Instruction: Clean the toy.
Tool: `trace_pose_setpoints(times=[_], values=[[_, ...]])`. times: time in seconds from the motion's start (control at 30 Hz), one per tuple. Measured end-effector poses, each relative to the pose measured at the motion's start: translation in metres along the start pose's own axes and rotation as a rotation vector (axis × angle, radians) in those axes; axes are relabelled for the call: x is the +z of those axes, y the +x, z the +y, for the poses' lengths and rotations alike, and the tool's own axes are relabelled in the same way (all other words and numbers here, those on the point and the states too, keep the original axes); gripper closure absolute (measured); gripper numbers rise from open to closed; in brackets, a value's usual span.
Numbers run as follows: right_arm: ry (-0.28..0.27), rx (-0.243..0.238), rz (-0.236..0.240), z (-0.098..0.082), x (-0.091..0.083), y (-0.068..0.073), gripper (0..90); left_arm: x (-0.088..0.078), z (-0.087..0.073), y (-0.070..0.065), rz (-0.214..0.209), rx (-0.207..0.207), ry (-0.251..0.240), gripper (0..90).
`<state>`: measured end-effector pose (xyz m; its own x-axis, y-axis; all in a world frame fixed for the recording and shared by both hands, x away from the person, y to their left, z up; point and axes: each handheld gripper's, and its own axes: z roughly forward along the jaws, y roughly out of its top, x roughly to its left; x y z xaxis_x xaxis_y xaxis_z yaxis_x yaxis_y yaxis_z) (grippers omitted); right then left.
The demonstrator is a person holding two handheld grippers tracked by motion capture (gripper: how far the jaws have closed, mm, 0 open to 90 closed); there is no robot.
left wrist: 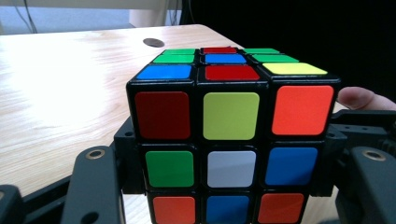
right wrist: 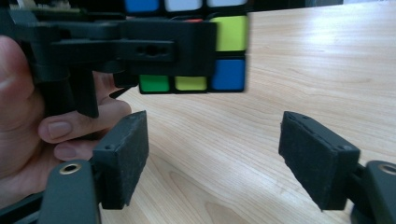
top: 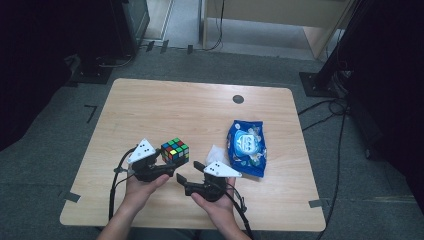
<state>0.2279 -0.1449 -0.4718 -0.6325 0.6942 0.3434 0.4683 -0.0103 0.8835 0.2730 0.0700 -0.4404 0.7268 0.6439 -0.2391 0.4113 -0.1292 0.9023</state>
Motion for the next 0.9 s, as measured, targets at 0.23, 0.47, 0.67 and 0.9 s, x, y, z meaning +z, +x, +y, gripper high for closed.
trace_pose_setpoints(times=[0.23, 0.47, 0.67, 0.9], values=[[-0.014, -0.003, -0.037, -0.001, 0.002, 0.003, 26.0, 0.006, 0.000, -0.013, -0.026, 0.021, 0.011, 33.9], [-0.031, -0.041, -0.053, -0.003, 0.003, 0.005, 29.6, 0.009, -0.001, -0.017, -0.040, 0.020, 0.016, 33.9], [-0.059, -0.058, -0.061, -0.002, 0.002, 0.009, 29.8, 0.011, -0.003, -0.019, -0.043, 0.029, 0.030, 33.9], [-0.045, -0.097, -0.088, -0.005, 0.003, 0.009, 34.4, 0.012, -0.003, -0.016, -0.063, 0.012, 0.046, 33.8]])
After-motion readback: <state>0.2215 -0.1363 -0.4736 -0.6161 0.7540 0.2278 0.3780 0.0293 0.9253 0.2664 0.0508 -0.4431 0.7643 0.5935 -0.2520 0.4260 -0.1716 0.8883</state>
